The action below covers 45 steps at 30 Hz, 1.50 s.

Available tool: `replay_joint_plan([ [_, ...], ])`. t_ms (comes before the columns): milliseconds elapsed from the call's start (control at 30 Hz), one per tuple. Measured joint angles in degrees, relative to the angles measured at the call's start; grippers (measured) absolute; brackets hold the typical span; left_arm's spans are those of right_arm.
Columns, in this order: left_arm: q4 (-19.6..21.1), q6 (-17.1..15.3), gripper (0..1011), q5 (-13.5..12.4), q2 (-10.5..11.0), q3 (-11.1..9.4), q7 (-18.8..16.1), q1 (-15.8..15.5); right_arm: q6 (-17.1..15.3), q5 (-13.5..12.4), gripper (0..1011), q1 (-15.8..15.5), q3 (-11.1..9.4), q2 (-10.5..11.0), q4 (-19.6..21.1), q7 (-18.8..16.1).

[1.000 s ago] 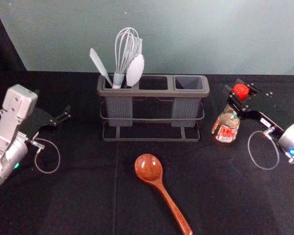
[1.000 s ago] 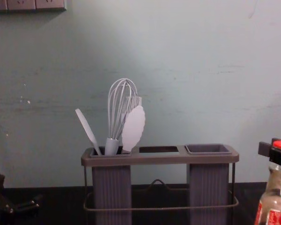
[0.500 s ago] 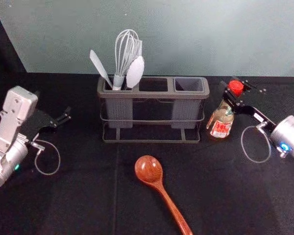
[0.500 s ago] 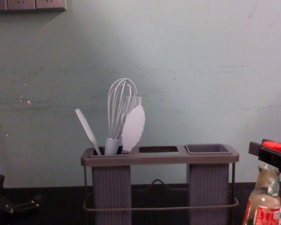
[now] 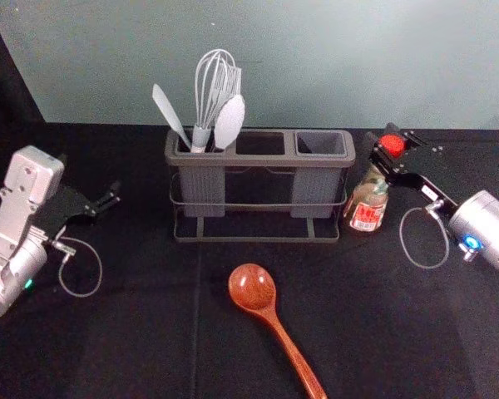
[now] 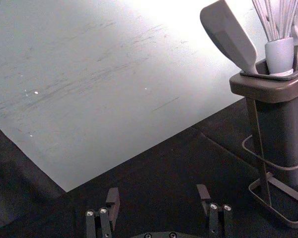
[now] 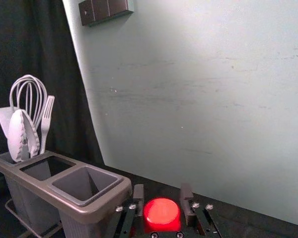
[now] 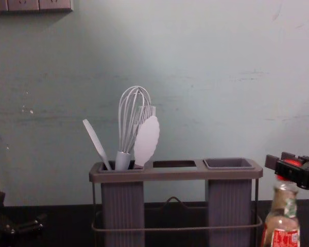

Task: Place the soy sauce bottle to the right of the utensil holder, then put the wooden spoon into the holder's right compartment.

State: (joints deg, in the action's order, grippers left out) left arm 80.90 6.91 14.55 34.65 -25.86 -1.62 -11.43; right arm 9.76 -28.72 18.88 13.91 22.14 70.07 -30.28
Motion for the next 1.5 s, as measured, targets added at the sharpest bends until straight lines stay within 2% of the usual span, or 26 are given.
replay_joint_plan([
  [33,0.0,0.0,1011,0.0,0.0,0.0,0.0,0.0,0.1,-0.1,470,0.2,0.0,-0.2,-0.3,-0.1],
  [167,0.0,0.0,1011,0.0,0.0,0.0,0.0,0.0,0.4,-0.3,565,0.4,0.0,-0.5,-0.8,-0.2],
  [267,0.0,0.0,1011,0.0,0.0,0.0,0.0,0.0,0.5,-0.5,711,0.4,-0.1,-0.6,-0.7,-0.3],
  [300,0.0,0.0,1011,0.0,0.0,0.0,0.0,0.0,0.6,-0.6,711,0.2,-0.3,-0.6,-0.4,-0.2],
  [633,0.0,0.0,1011,0.0,0.0,0.0,0.0,0.0,0.9,-0.8,993,-2.6,-2.0,0.9,5.2,1.2],
  [833,0.0,0.0,1011,0.0,0.0,0.0,0.0,0.0,0.7,-0.5,1003,-5.2,-2.6,1.7,9.3,2.3],
  [867,0.0,0.0,1011,0.0,0.0,0.0,0.0,0.0,-0.1,-0.1,1002,-6.5,-2.7,2.1,11.4,3.1],
  [1033,0.0,0.0,1011,0.0,0.0,0.0,0.0,0.0,-1.5,0.9,1002,-8.9,-2.7,2.9,15.4,4.4],
  [1267,0.0,0.0,1011,0.0,0.0,0.0,0.0,0.0,-4.1,3.1,1003,-13.5,-2.0,4.2,22.8,6.6],
  [1500,0.0,0.0,1011,0.0,0.0,0.0,0.0,0.0,-5.6,4.5,1002,-16.4,-0.7,5.0,27.3,6.8],
])
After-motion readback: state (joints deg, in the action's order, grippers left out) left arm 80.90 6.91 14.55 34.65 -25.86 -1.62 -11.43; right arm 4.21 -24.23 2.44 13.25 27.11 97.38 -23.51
